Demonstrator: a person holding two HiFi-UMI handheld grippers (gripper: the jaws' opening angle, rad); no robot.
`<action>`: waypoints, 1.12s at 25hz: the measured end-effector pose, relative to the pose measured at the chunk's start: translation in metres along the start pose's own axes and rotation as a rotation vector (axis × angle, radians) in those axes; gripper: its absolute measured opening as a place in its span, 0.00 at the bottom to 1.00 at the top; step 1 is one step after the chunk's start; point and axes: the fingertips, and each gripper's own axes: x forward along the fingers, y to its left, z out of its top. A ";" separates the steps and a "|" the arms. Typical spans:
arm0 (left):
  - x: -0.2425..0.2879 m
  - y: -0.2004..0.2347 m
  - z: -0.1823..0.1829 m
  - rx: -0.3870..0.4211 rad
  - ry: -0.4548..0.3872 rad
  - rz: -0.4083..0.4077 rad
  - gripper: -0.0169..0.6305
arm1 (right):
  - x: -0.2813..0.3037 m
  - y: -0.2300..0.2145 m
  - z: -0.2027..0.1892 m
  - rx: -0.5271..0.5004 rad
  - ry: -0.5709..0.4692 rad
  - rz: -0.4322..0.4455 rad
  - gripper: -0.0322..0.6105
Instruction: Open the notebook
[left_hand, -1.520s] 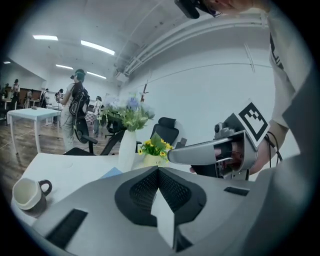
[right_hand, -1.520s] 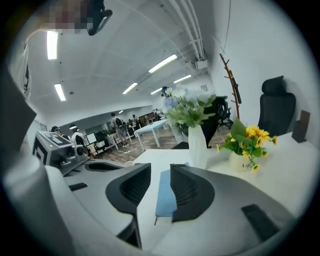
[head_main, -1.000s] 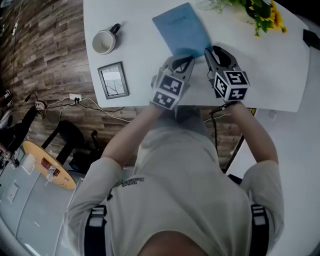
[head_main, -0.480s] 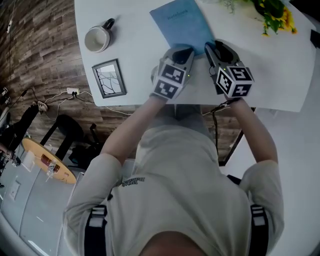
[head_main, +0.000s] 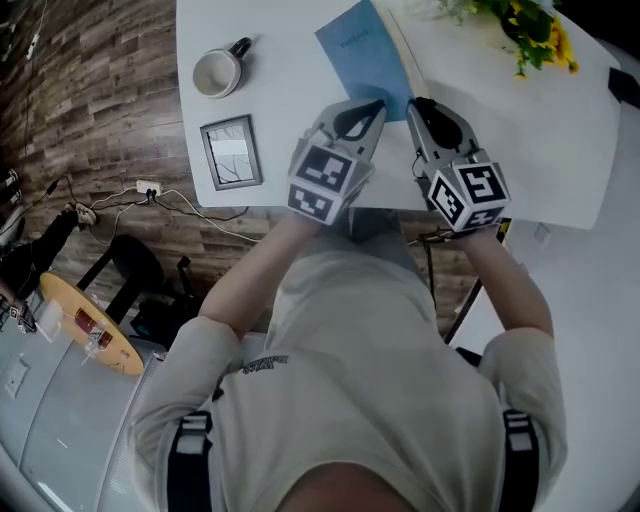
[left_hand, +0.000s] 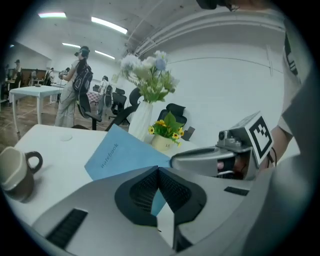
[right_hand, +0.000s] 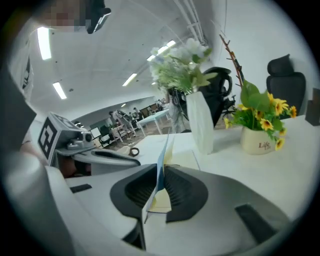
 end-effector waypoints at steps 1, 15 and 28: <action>-0.011 -0.001 0.010 0.000 -0.023 0.006 0.03 | -0.002 0.017 0.004 -0.026 -0.004 0.034 0.13; -0.097 0.059 -0.023 -0.037 0.035 0.137 0.03 | 0.036 0.166 -0.038 -0.447 0.082 0.333 0.13; -0.082 0.108 -0.128 0.032 0.303 0.253 0.03 | 0.074 0.181 -0.106 -0.468 0.206 0.408 0.13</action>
